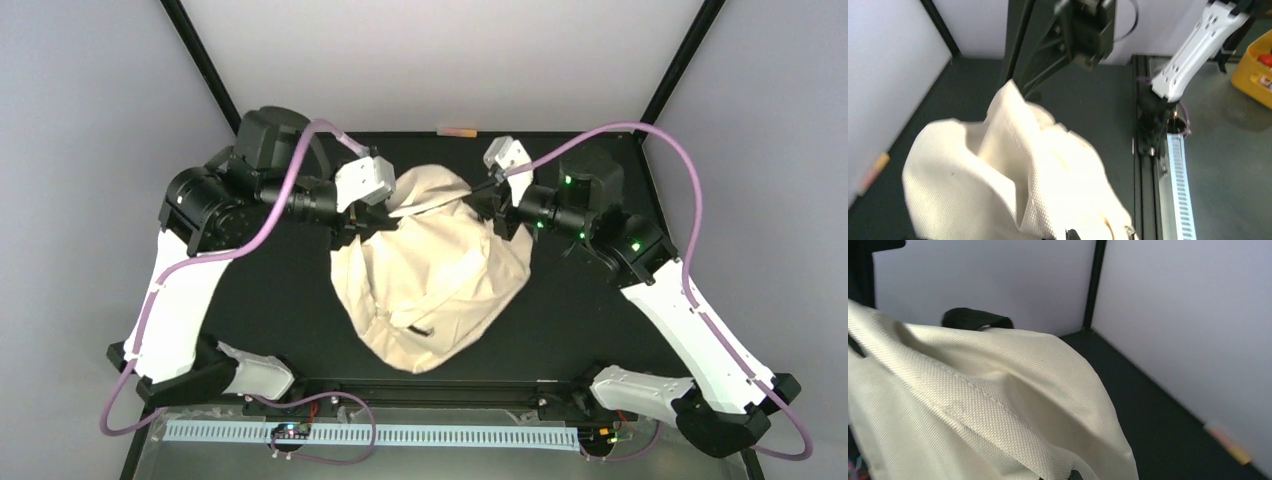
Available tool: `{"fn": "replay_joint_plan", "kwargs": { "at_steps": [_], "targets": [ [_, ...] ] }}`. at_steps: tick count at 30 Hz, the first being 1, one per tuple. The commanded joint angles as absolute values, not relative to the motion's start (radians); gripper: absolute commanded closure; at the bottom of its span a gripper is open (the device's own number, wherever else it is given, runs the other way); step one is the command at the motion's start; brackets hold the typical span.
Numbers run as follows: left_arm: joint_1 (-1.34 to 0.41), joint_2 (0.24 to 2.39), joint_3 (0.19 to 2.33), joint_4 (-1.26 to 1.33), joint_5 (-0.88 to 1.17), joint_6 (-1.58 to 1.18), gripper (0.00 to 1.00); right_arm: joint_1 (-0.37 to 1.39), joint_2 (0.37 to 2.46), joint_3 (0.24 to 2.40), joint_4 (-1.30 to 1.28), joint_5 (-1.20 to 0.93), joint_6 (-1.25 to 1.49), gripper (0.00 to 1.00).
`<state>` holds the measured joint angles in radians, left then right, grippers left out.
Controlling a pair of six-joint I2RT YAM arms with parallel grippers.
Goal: Pack the student bag
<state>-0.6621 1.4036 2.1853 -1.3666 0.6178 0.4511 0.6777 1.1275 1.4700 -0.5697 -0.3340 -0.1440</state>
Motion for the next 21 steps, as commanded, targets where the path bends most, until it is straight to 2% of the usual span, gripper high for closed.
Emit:
{"fn": "replay_joint_plan", "kwargs": {
  "at_steps": [1, 3, 4, 5, 6, 8, 12, 14, 21],
  "targets": [
    [-0.639, 1.365, 1.978, -1.283, 0.457, 0.417, 0.99, 0.684, 1.095, 1.347, -0.538, -0.485, -0.092, 0.99],
    [-0.638, 1.358, 1.917, -1.266, 0.376, 0.444, 0.95, 0.687, 1.094, 1.283, -0.47, -0.513, -0.047, 0.99],
    [-0.637, 1.355, 1.893, -1.255, 0.341, 0.454, 0.88, 0.687, 1.099, 1.263, -0.443, -0.52, -0.027, 0.99],
    [-0.637, 1.351, 1.872, -1.245, 0.315, 0.465, 0.77, 0.687, 1.105, 1.246, -0.418, -0.527, -0.011, 0.99],
    [-0.638, 1.347, 1.851, -1.234, 0.303, 0.479, 0.61, 0.687, 1.109, 1.228, -0.393, -0.534, 0.003, 0.99],
    [-0.64, 1.337, 1.802, -1.201, 0.314, 0.53, 0.37, 0.687, 1.118, 1.193, -0.342, -0.557, 0.025, 0.99],
    [-0.678, 1.373, 1.781, -1.176, 0.333, 0.651, 0.05, 0.689, 1.148, 1.199, -0.315, -0.59, 0.018, 0.99],
    [-0.683, 1.403, 1.834, -1.153, 0.356, 0.7, 0.01, 0.688, 1.164, 1.218, -0.328, -0.607, -0.007, 0.99],
    [-0.683, 1.552, 2.176, -1.189, 0.287, 0.846, 0.01, 0.686, 1.196, 1.299, -0.449, -0.61, -0.133, 0.99]
  ]
}}
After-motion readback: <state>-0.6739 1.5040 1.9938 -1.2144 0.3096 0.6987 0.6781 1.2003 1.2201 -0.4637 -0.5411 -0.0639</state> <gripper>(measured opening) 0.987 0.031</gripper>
